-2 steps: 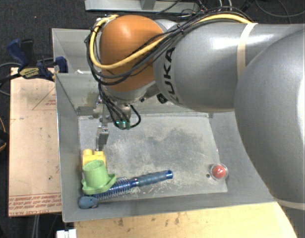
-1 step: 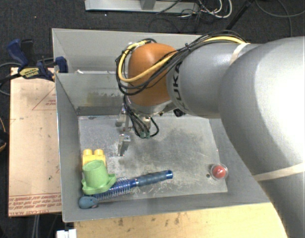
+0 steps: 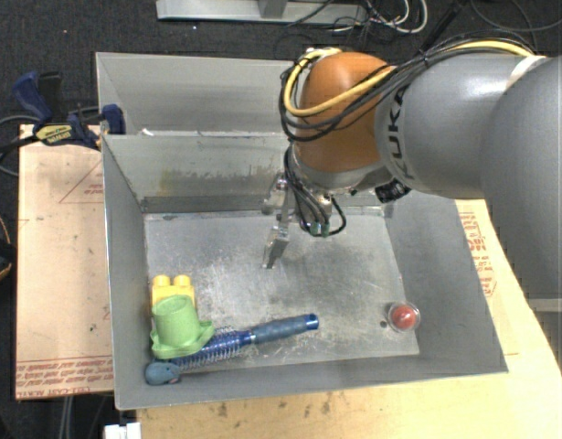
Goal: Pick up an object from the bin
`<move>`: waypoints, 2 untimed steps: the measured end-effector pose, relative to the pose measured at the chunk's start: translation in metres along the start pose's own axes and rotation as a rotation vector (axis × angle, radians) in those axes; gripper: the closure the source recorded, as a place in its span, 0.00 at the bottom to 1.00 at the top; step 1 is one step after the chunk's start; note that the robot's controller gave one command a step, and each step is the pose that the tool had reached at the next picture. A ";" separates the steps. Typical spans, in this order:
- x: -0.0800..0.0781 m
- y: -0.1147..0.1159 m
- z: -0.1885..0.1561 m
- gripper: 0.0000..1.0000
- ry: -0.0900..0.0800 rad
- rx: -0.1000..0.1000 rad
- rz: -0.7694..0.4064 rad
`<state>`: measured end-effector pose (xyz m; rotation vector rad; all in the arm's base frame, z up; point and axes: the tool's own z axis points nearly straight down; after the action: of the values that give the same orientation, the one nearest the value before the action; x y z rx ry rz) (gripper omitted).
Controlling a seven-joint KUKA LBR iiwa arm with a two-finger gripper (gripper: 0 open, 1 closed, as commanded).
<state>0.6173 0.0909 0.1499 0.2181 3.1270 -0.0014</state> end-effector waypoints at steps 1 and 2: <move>0.067 -0.119 0.028 0.00 0.013 0.003 -0.072; 0.010 -0.045 0.044 0.00 0.001 -0.005 -0.189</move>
Offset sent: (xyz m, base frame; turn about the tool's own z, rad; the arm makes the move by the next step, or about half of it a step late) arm -0.0802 -0.1034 -0.0267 -0.0809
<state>0.6016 0.0478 0.1061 -0.0786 3.1343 0.0054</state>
